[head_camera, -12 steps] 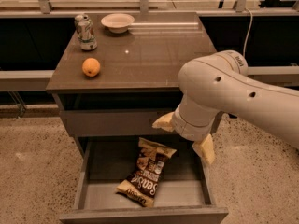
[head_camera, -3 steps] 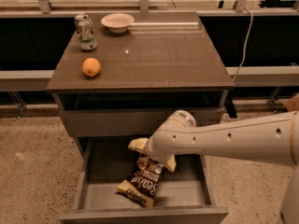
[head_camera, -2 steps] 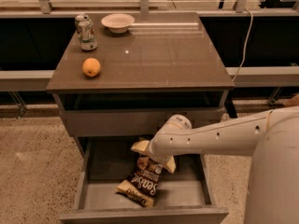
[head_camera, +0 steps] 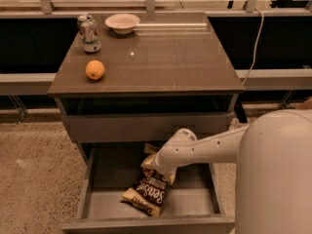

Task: Pick brown chip bag from middle drawer and place on counter

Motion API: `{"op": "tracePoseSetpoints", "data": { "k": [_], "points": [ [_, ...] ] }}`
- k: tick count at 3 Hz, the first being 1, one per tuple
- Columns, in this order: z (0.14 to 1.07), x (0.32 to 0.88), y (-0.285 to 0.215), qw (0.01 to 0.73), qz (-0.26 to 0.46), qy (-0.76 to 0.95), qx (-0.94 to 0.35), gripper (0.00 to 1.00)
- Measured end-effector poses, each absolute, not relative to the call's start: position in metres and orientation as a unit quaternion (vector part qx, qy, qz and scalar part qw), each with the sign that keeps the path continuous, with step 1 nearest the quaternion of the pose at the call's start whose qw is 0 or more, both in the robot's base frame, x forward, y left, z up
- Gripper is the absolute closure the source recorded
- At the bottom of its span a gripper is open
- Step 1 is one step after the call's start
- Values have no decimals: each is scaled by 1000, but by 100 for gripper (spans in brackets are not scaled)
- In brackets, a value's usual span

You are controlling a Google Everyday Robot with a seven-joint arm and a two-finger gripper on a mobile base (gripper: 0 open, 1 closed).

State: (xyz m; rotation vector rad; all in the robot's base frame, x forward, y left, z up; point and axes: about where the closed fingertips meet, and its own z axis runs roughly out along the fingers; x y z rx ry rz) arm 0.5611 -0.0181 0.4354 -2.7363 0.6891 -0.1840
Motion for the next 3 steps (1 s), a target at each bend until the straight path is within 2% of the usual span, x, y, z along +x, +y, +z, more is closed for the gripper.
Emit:
{"op": "tracePoseSetpoints", "data": {
  "k": [2,3],
  "points": [
    [430,560,-7,192,-65,235,-951,72],
    [470,550,-2,250,-93,217,-939,96]
  ]
}}
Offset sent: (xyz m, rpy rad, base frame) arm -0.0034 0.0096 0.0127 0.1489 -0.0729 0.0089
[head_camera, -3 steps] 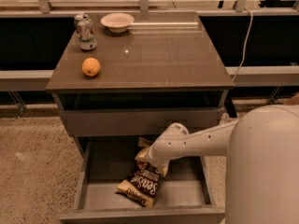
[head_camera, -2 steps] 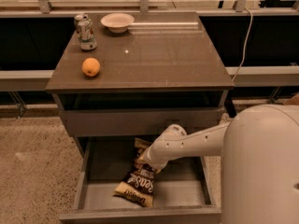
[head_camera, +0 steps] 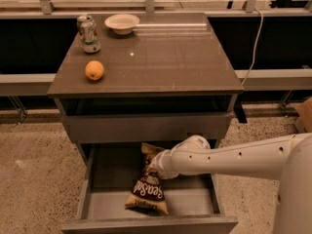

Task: Pick brown chip bag from middle drawer and place on counter

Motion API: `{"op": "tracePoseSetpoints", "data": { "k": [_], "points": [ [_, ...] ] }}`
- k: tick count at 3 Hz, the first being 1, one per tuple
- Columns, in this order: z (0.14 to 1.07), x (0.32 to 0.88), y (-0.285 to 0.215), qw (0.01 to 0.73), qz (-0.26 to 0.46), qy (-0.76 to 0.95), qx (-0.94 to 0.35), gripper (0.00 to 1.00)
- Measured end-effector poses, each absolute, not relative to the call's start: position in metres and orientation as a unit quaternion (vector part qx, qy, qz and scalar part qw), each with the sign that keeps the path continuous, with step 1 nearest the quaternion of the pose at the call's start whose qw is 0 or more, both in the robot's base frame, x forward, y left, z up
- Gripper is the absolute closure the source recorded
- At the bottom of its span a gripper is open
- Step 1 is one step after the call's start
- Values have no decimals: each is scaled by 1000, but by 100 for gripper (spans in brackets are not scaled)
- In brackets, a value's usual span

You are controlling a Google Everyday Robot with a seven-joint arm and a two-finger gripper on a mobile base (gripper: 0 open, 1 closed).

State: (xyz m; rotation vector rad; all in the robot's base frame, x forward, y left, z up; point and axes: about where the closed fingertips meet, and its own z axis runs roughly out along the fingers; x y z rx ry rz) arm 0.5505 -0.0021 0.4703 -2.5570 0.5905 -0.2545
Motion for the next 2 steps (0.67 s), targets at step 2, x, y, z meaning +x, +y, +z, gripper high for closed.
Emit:
{"op": "tracePoseSetpoints", "data": {
  "k": [2],
  "points": [
    [576,507,5,350,-160,170,-907,100]
  ]
}}
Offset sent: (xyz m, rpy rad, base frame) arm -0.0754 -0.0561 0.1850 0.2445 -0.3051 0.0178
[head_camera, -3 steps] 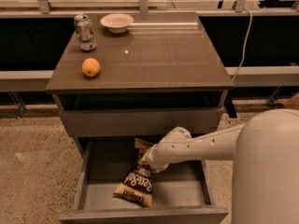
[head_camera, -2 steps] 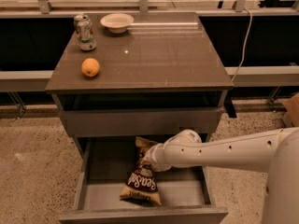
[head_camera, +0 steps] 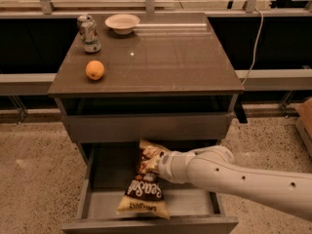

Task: Pick brown chip bag from middle drawer and place on counter

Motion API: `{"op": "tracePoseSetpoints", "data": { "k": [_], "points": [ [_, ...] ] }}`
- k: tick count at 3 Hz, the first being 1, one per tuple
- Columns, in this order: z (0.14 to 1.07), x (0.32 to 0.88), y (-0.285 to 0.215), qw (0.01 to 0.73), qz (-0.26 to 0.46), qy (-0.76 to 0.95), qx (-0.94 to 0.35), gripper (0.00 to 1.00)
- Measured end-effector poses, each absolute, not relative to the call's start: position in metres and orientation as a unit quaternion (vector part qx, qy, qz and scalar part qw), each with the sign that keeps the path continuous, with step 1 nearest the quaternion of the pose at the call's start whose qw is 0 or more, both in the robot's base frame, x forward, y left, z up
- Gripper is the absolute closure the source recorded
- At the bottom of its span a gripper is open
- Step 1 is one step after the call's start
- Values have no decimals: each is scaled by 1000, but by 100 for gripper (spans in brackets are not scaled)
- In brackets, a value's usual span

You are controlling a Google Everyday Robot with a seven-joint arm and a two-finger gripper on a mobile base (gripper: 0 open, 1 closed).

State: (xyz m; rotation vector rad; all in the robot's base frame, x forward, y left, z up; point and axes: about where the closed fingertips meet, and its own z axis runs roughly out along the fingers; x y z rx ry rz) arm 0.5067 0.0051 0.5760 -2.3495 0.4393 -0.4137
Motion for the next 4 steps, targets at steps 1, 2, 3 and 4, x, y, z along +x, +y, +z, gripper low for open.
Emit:
{"op": "tracePoseSetpoints", "data": {
  "k": [1,2,3,4],
  "points": [
    [621,487,6,377,-179,145,-897,100],
    [663,477,-4,410,-183,133,-884,100],
    [722,479,-77,438,-202,138,-865,100],
    [755,496,-125,449,-194,136,-861,100]
  ]
}}
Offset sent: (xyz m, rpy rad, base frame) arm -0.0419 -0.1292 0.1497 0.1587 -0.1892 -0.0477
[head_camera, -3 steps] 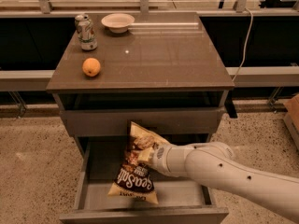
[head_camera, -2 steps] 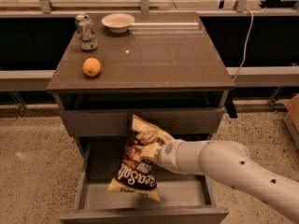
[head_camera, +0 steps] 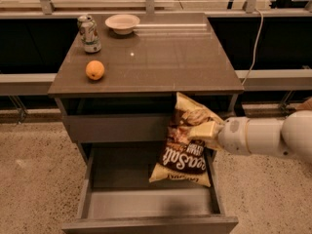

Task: Pick brown chip bag from middle drawer and place on counter

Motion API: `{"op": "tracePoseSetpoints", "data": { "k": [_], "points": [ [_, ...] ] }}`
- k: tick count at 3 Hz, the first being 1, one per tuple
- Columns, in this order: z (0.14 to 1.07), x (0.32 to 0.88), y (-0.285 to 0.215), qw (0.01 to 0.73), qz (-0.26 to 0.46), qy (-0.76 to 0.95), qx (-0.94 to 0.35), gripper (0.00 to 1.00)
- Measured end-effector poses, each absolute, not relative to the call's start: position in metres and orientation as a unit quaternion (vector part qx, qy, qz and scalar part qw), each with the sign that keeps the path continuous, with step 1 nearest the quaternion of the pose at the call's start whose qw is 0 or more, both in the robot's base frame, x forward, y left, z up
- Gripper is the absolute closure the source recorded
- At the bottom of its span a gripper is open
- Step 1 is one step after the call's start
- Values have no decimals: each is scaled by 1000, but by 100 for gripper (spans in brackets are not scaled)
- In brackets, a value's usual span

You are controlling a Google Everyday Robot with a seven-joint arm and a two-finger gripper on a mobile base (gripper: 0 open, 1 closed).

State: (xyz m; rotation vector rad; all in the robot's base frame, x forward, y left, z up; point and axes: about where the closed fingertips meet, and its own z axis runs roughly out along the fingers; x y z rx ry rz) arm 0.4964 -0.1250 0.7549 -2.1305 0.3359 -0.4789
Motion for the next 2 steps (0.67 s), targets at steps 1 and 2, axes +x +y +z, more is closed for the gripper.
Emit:
{"op": "tracePoseSetpoints", "data": {
  "k": [1,2],
  "points": [
    [801,522,-136,440,-165,109,-876,100],
    [865,533,-137,421,-159,74,-890,100]
  ]
}}
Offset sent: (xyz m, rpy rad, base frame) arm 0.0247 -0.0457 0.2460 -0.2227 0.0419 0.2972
